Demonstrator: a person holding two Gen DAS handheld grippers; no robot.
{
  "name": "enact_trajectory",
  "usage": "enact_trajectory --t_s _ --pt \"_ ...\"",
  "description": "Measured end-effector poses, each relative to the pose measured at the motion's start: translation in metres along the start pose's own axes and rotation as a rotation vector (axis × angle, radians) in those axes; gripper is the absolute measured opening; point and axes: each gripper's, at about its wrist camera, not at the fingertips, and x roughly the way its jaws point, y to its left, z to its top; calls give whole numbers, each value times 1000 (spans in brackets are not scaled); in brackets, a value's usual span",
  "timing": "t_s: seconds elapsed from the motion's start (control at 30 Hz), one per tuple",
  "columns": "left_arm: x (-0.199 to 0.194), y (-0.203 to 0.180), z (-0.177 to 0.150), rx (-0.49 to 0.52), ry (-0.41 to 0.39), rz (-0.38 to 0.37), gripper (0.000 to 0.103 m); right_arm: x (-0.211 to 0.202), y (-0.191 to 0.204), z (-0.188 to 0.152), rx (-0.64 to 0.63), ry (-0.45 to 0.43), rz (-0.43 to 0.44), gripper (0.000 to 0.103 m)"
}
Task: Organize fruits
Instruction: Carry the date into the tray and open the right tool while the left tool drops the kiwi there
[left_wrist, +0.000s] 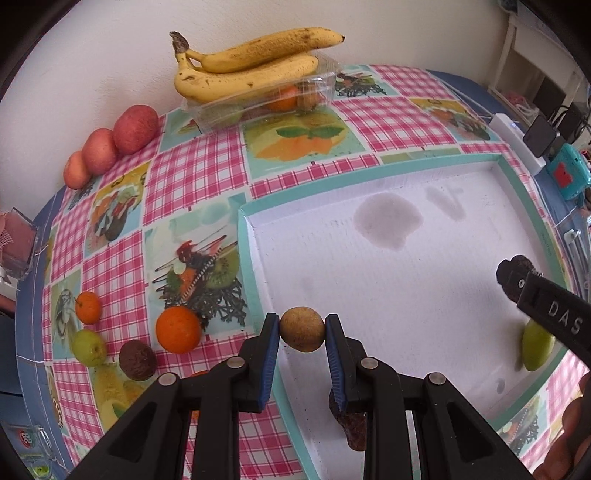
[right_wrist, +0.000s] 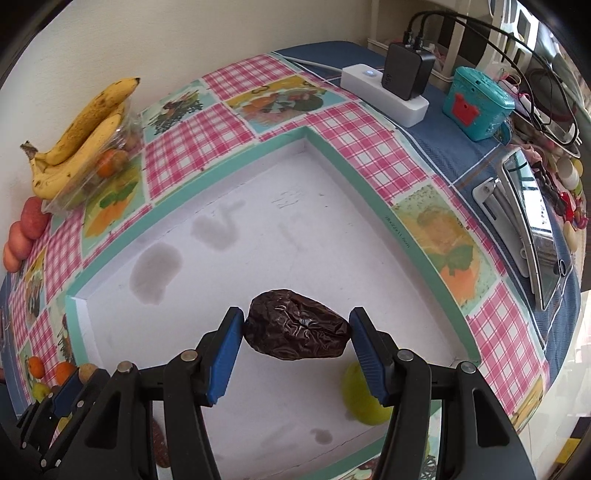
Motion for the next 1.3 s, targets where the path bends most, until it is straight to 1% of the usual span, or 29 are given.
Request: enact_trajectory --t_s 0.43,0.87,0.93,1.0,1.07,1.13,1.2,1.3 --pt "17 -14 -1 23 33 -4 27 17 -28 10 47 26 -29 61" --pt "23 -12 -2 20 45 -9 27 18 -27 11 29 22 -52 61" --pt "23 -13 -1 20 48 -6 27 20 -27 11 24 25 -57 64" --pt "21 -12 -1 20 48 -6 28 20 -28 11 25 23 -56 71" --pt "17 -12 0 19 40 -3 29 17 -27 12 23 16 -53 72" --pt "13 -12 0 22 32 2 29 15 -27 13 21 7 -50 76" --pt "10 -10 0 20 31 -1 29 11 -28 14 18 -6 -50 83" --pt "3 -4 0 2 26 -9 31 8 -30 15 21 -19 -57 83"
